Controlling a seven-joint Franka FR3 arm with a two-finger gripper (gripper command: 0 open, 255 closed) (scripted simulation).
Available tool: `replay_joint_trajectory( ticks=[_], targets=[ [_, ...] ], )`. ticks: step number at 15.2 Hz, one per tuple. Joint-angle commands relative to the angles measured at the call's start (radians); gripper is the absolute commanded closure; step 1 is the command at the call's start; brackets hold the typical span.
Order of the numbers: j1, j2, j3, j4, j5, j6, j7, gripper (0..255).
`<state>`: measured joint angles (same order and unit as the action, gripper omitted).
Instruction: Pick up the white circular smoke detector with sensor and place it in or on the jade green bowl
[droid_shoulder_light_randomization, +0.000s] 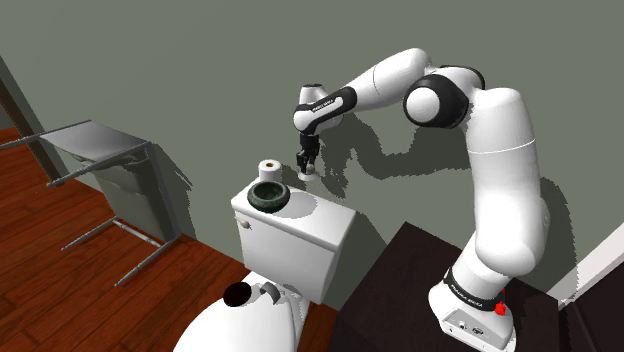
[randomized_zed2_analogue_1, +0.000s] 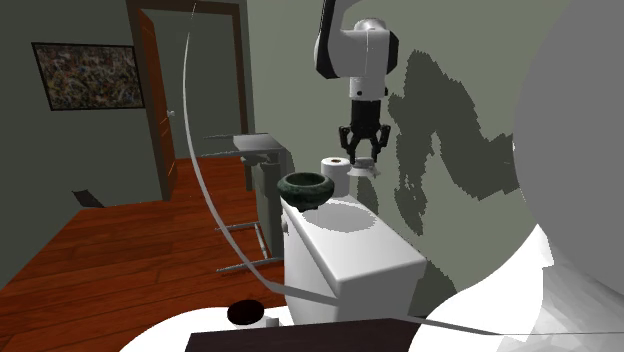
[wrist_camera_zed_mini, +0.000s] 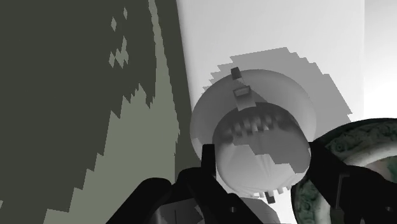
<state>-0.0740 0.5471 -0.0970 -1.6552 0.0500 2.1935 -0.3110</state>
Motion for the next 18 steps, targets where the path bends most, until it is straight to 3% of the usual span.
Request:
replay_joint_trajectory(
  ticks=[1,7,18],
  targets=[
    [0.001,-0.018,-0.001,-0.001,-0.002,-0.017,0.001,255],
    [0.002,-0.051,-0.003,0.020,-0.006,-0.071,0.003,255],
    [0.145,0.129,0.042,0.367,-0.022,-0.238,0.203,255]
  ],
)
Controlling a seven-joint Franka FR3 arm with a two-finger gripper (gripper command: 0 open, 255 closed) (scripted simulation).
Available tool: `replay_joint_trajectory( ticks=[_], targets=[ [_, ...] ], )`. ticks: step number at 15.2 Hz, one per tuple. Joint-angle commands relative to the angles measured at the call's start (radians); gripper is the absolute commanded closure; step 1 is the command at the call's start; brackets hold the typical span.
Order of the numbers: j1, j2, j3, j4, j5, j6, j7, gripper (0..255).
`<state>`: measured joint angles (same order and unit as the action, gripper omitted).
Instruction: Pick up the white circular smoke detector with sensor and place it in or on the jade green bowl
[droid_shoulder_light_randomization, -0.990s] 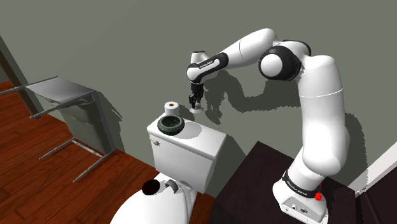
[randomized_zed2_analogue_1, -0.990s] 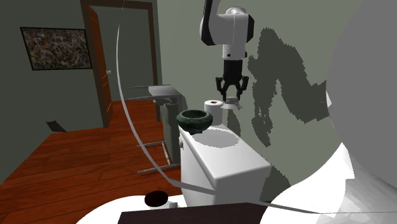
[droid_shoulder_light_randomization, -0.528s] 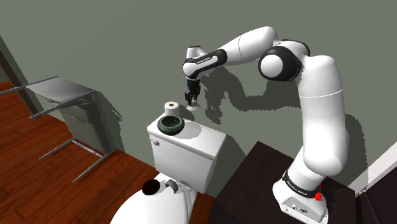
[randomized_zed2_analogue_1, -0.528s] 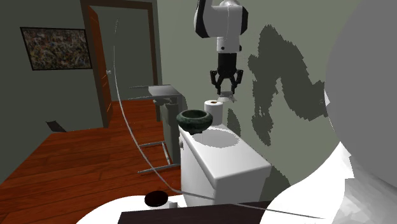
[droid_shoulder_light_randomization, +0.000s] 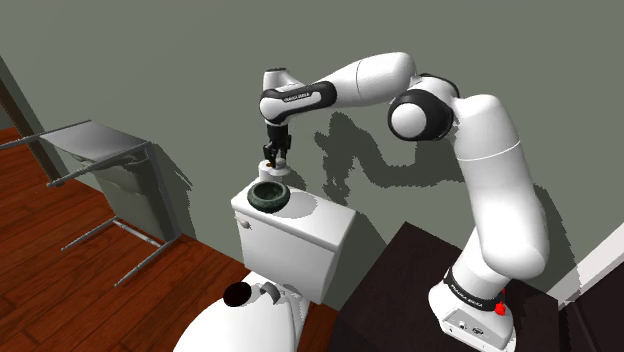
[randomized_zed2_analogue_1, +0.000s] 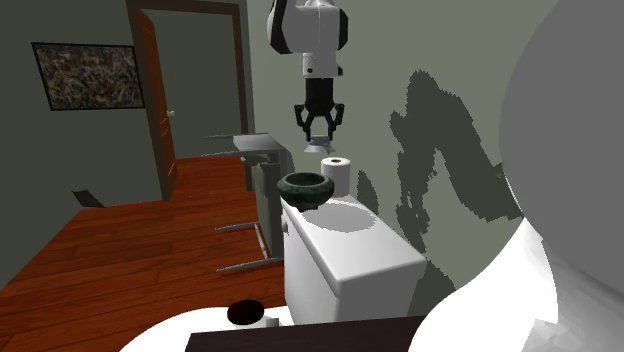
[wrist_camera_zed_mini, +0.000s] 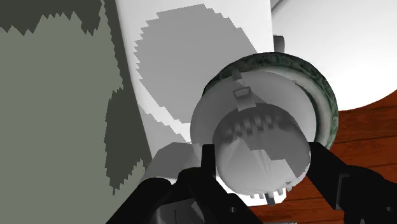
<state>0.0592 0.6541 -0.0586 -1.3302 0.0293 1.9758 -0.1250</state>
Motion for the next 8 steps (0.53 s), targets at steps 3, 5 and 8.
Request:
replay_joint_trajectory(
  ticks=[3,5,8],
  targets=[
    [0.041,0.091,0.011,0.155,-0.004,-0.065,0.057,255],
    [0.041,0.098,0.011,0.140,-0.003,-0.042,0.057,255],
    [0.041,0.111,0.011,0.121,-0.003,-0.011,0.056,255]
  ],
)
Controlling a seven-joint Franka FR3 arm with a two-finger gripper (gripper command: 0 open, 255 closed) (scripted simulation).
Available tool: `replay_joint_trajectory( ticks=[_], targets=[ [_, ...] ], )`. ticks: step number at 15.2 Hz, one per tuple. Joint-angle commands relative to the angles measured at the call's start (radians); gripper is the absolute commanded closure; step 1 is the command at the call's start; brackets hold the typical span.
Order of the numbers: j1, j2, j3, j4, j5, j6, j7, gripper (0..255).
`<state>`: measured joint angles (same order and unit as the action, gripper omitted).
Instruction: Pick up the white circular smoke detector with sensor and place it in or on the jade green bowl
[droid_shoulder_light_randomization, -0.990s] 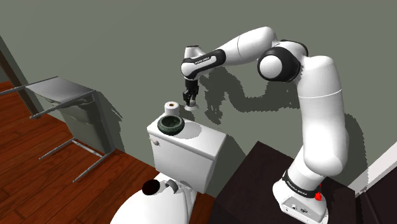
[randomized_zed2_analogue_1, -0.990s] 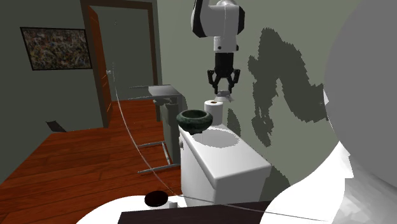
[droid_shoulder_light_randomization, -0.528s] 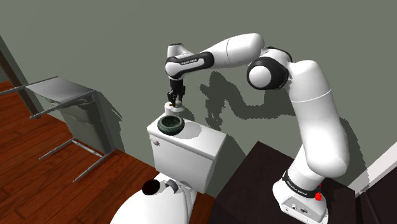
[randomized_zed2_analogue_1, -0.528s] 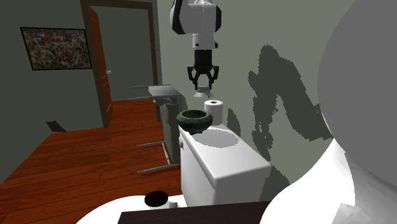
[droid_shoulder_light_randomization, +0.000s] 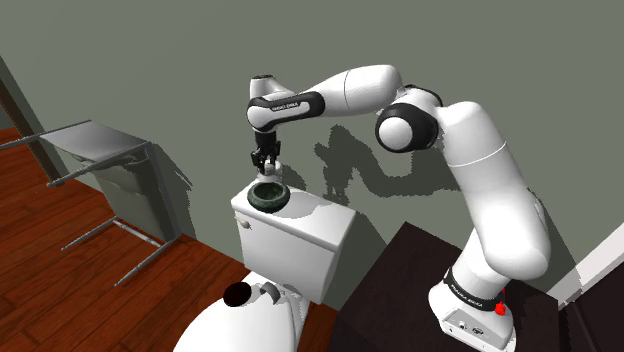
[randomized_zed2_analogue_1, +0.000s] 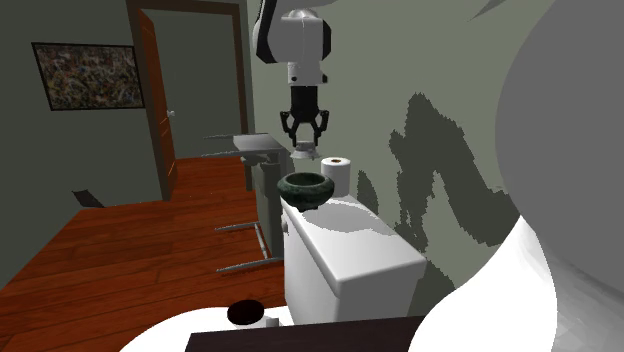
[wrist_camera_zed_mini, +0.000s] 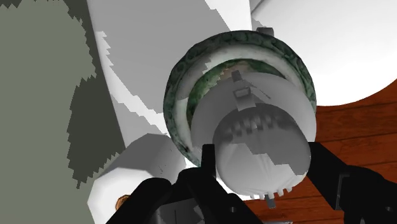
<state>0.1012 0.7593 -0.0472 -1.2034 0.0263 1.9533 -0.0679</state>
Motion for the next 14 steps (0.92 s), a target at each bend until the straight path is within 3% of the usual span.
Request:
replay_joint_trajectory(
  ticks=[1,14],
  targets=[
    [-0.001,0.010,0.000,-0.011,0.000,0.022,-0.001,255],
    [-0.001,0.071,0.002,-0.051,0.003,0.122,-0.001,255]
  ],
)
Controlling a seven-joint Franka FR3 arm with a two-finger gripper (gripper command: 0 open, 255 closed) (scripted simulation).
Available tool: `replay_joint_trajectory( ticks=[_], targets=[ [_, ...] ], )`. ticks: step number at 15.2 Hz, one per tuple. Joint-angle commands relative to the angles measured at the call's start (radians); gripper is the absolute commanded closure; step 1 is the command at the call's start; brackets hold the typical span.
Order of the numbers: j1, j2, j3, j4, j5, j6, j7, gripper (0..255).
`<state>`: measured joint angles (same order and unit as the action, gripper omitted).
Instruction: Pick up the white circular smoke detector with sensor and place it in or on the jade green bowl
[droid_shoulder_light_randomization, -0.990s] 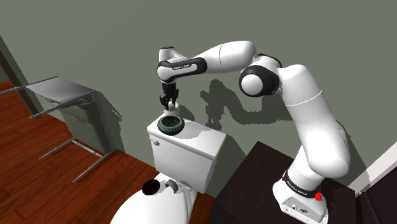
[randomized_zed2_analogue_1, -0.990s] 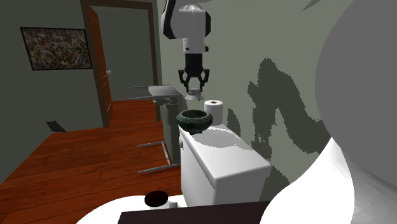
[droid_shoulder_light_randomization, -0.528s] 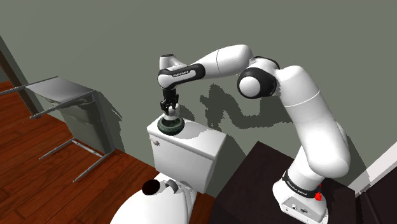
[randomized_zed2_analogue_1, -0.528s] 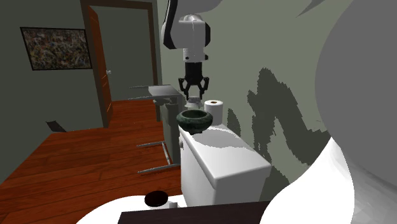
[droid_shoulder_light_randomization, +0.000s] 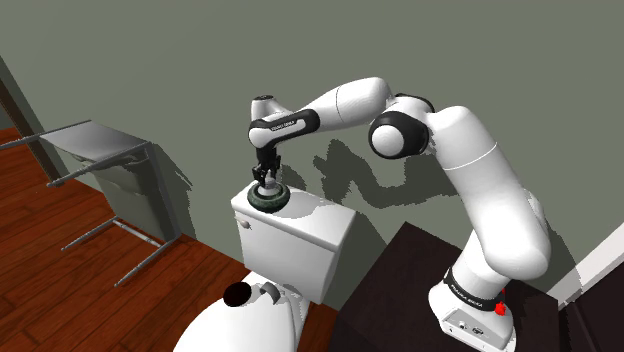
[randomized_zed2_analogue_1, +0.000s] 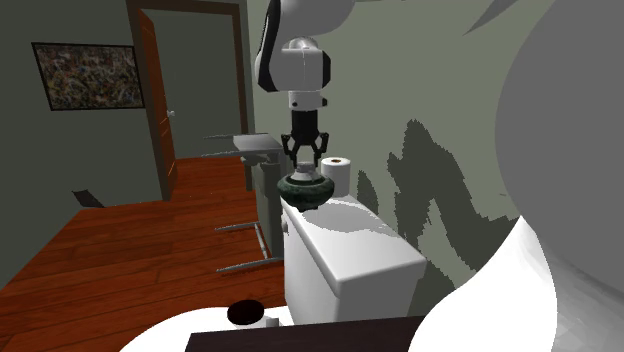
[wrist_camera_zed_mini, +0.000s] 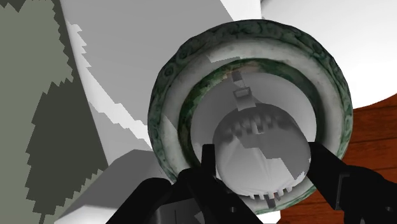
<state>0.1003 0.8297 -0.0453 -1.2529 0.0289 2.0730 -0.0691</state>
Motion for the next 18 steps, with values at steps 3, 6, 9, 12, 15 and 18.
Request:
replay_joint_trajectory(
  ticks=[3,6,9,12,15,18],
  targets=[
    [0.000,0.001,0.000,-0.001,0.000,0.002,0.000,255],
    [0.000,0.001,0.000,-0.001,0.000,0.002,0.000,0],
    [0.000,0.001,0.000,-0.001,0.000,0.002,0.000,0],
    [0.000,-0.015,0.000,0.006,0.000,-0.021,0.000,0],
    [0.001,-0.053,-0.001,0.036,-0.002,-0.089,0.001,0],
    [0.001,-0.053,-0.001,0.036,-0.002,-0.089,0.001,0]
  ],
)
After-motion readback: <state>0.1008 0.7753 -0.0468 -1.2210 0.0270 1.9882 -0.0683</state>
